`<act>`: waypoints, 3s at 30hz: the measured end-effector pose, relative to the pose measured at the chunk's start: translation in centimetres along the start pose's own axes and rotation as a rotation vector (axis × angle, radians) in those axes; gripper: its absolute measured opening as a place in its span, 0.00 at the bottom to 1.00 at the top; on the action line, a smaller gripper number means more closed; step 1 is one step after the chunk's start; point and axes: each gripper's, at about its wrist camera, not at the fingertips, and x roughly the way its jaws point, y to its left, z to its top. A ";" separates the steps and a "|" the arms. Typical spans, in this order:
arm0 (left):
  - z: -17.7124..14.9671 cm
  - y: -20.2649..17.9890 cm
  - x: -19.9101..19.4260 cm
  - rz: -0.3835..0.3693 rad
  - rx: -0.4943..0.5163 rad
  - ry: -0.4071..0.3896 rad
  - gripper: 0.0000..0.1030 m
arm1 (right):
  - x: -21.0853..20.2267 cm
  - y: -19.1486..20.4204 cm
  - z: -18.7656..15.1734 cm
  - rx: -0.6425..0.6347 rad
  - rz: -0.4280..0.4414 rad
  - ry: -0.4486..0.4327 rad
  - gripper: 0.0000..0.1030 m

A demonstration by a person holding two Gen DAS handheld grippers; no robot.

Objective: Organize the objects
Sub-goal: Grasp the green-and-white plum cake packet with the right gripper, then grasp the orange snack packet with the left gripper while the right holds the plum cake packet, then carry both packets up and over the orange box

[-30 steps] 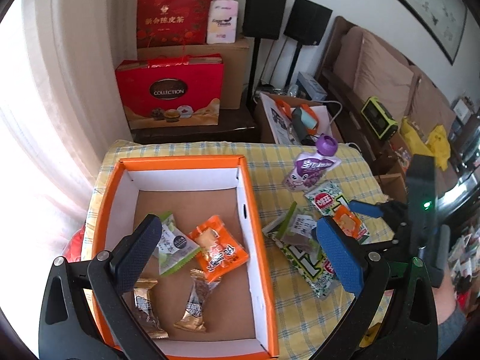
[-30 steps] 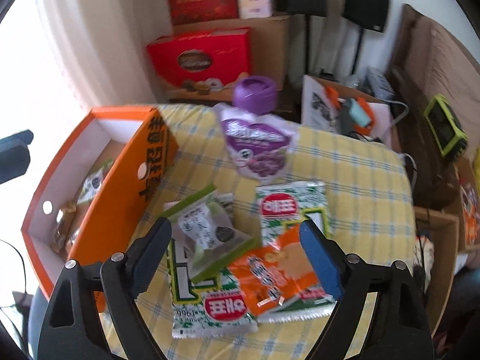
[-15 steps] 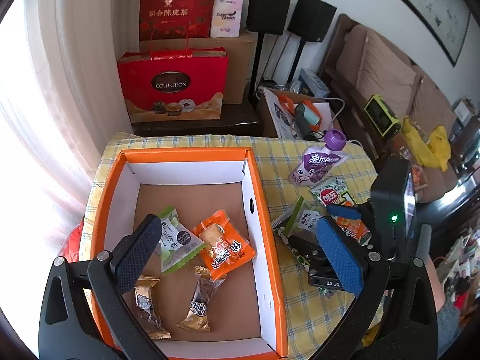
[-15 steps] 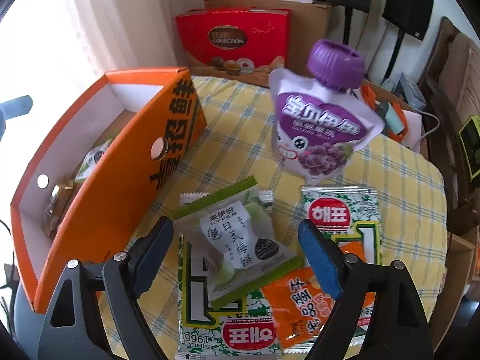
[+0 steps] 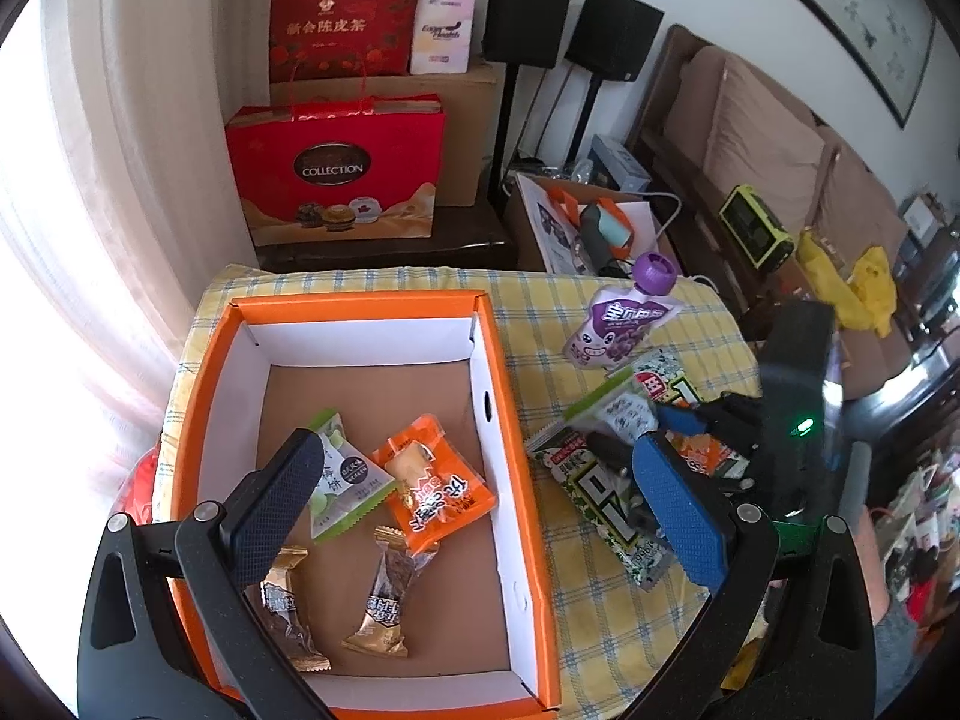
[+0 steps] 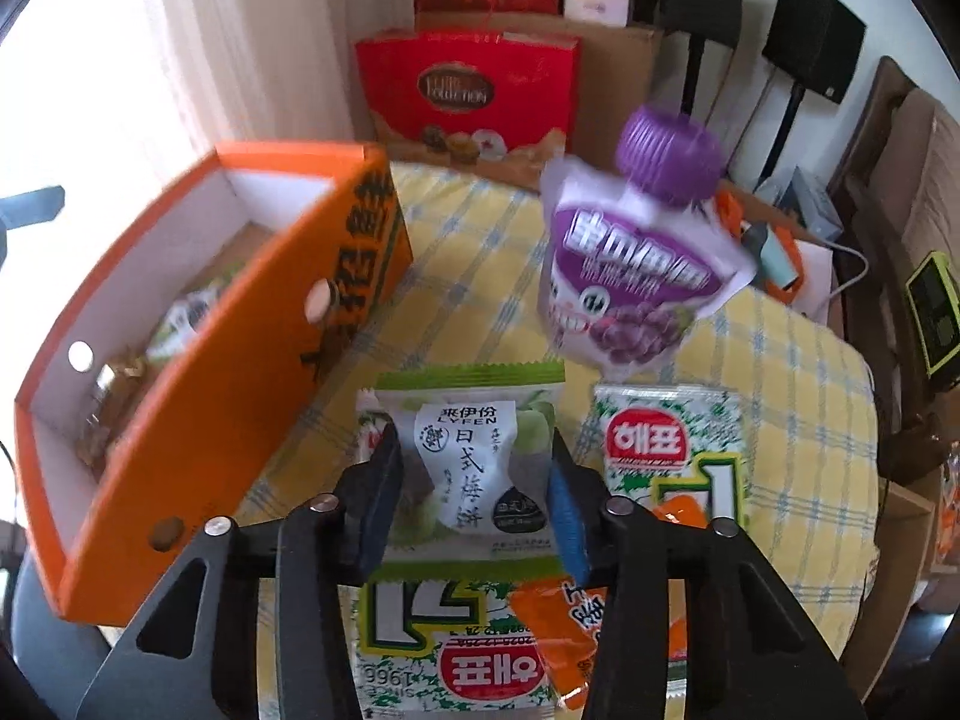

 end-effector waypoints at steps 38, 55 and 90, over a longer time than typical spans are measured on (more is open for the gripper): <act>-2.4 -14.4 5.9 -0.072 0.221 0.104 1.00 | -15.3 -12.7 -7.2 0.373 -0.132 -0.123 0.39; -3.0 -17.5 12.7 -0.071 0.267 0.235 0.96 | -15.5 -15.2 -9.6 0.443 -0.133 -0.114 0.39; -2.7 -17.2 10.7 -0.085 0.270 0.190 0.52 | -15.1 -14.3 -9.4 0.449 -0.124 -0.124 0.39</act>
